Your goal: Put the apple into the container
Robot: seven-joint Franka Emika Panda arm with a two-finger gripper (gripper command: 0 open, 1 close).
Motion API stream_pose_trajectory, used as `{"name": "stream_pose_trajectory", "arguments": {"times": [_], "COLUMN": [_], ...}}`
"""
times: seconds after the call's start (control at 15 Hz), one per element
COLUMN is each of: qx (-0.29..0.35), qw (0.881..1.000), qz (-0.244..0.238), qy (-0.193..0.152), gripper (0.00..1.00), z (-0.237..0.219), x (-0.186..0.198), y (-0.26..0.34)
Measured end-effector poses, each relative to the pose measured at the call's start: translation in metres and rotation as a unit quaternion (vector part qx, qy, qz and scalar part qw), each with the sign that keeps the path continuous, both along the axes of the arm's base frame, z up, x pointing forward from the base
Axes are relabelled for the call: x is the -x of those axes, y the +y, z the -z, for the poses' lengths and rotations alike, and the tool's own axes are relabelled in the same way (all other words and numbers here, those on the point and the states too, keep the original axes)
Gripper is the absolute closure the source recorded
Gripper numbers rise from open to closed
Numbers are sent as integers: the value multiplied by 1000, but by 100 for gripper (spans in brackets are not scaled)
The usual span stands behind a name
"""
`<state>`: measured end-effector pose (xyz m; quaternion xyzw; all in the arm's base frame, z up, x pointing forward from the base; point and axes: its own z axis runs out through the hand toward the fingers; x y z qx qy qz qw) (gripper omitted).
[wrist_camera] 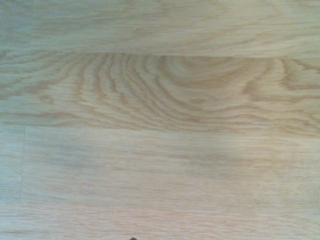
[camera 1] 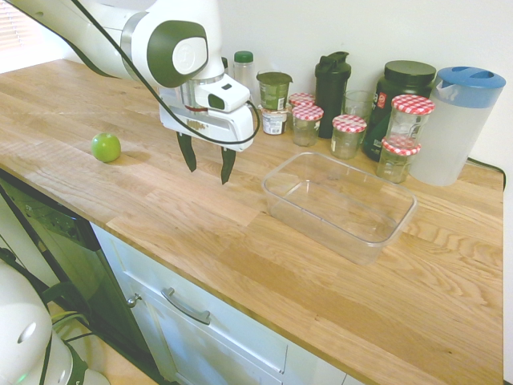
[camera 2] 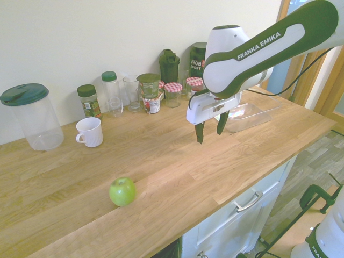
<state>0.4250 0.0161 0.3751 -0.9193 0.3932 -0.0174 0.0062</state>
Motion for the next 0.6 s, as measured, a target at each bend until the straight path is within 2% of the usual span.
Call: {"name": "stream_pose_trajectory", "arguments": {"times": [0.27, 0.4, 0.6], "qx": [2, -1, -3], "qw": [1000, 998, 989], "qz": [-20, -60, -144], "qy": [-11, -23, -17], "gripper": [0, 0, 0], "z": [-11, -29, -48], "x": [-10, -24, -36], "y": [12, 52, 138]}}
